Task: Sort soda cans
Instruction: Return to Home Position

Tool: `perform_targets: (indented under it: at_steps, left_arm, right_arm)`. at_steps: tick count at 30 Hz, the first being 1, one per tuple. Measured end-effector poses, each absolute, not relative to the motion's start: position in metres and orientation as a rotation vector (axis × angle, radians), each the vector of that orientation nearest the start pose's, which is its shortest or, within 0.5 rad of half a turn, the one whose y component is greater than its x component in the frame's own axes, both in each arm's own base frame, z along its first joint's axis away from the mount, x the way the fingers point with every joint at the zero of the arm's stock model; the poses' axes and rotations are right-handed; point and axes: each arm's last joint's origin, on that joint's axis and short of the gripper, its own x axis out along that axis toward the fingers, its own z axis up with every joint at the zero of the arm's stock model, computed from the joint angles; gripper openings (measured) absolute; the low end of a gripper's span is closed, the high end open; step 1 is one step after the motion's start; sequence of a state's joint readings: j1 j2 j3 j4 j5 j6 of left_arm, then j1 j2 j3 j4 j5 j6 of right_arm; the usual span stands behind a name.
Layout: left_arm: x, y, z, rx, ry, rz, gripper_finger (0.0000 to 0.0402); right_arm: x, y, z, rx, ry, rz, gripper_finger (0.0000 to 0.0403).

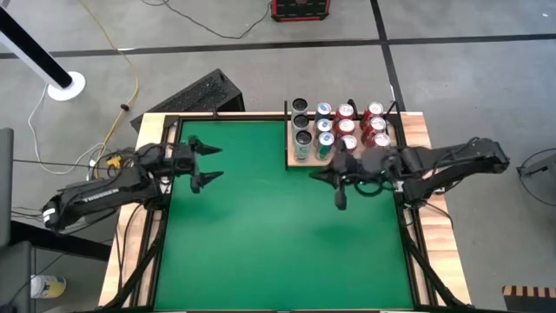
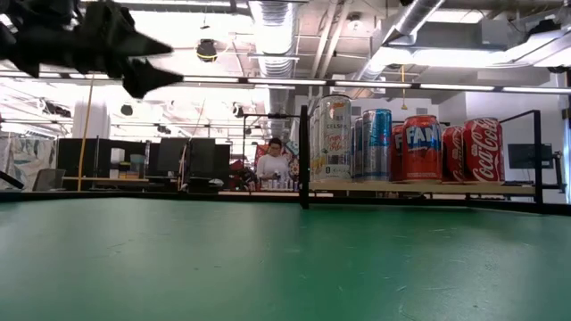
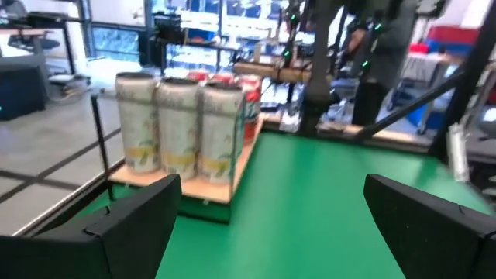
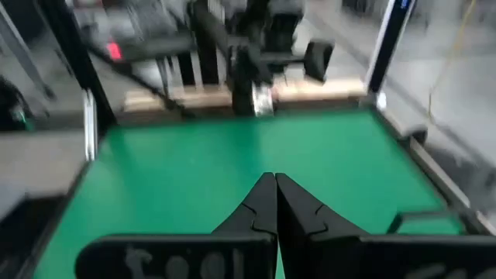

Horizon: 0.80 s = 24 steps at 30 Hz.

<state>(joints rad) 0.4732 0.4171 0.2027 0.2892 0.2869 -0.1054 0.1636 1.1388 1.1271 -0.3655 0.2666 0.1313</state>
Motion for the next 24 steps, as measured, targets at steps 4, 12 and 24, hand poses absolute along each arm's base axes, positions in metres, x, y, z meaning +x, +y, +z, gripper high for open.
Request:
perform_targets:
  at_steps: [4,12,24]
  left_arm:
    - [0.099,0.041,0.245,-0.076,-0.102,0.148,0.0392]
    - [0.063,0.025,0.260,-0.035,-0.286,0.221,0.0392]
    - [0.084,0.036,0.198,-0.183,-0.206,0.240,0.0392]
  right_arm:
    - [0.230,0.019,0.345,0.073,0.209,-0.079,0.0021]
    - [0.203,0.000,0.286,0.182,0.085,-0.020,0.0021]
    - [0.155,0.002,0.196,0.214,-0.112,-0.024,0.0021]
